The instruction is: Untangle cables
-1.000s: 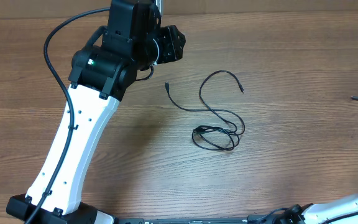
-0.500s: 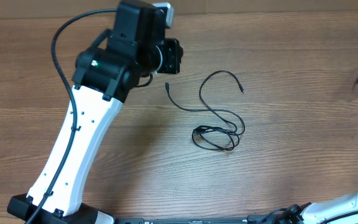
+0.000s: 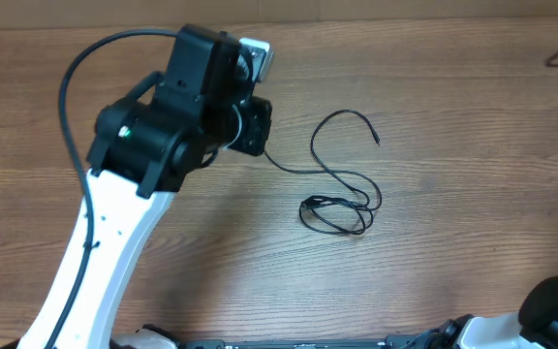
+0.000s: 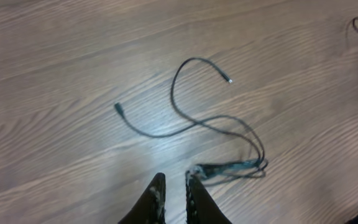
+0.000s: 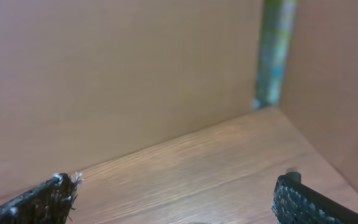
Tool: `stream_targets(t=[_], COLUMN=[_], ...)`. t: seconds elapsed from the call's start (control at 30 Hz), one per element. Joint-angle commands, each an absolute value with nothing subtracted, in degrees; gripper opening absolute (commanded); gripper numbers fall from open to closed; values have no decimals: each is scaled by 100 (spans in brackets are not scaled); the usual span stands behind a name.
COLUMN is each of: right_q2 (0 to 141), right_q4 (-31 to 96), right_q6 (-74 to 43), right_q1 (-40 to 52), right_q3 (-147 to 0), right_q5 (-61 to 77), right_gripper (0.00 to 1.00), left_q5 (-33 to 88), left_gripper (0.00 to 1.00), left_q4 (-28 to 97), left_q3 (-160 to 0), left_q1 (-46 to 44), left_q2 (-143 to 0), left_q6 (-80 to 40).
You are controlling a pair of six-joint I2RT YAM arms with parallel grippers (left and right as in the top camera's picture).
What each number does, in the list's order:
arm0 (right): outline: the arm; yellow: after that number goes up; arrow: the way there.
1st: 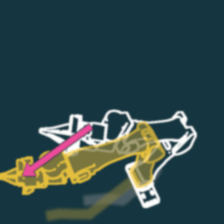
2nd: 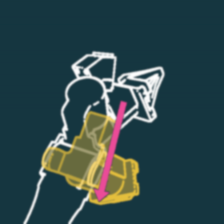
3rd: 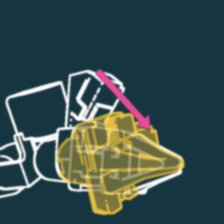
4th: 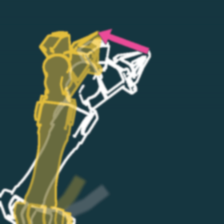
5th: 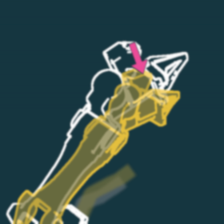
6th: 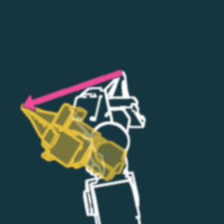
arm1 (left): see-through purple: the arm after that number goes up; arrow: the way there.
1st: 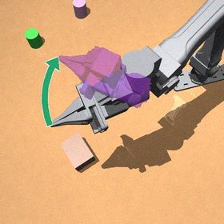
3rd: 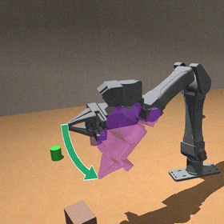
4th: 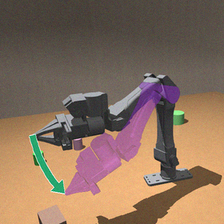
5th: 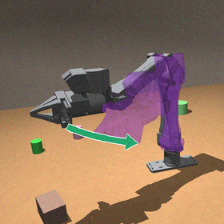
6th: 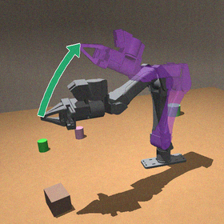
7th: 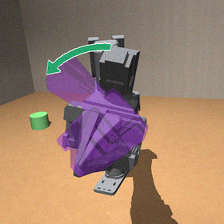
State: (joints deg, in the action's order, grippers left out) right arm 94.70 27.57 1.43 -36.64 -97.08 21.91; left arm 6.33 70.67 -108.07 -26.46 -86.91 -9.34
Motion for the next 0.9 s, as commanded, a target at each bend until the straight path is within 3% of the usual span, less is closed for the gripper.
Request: stream_targets(t=[0.0,0.3,0.47,0.57,0.7,0.87], right_q2=[9356,9631,10044,10298,10516,10597], right_q4=[2888,2936,2860,2709,2759,3094], right_q6=[-106,-67,-353,-1122,-1369,-1288], right_q1=[-3599,-4873,-5758,-6112,-6270,-6112], right_q3=[-9758,-9751,-9751,-9751,-9751,-9747], right_q5=[-154,-255,545,1140,1929,1791], right_gripper=[100,100,100,100,100,100], left_q5=[423,427,443,445,447,447], left_gripper=[12,14,18,20,22,23], left_q4=[7201,7380,7408,7397,7328,7319], left_q3=[-10897,-10886,-10886,-10886,-10886,-10886], left_q1=[-2670,-2670,-2670,-2670,-2670,-2670], left_q2=[-8315,-7795,-7736,-7758,-7778,-7800], left_q6=[-746,-797,-996,-1142,-1181,-1184])
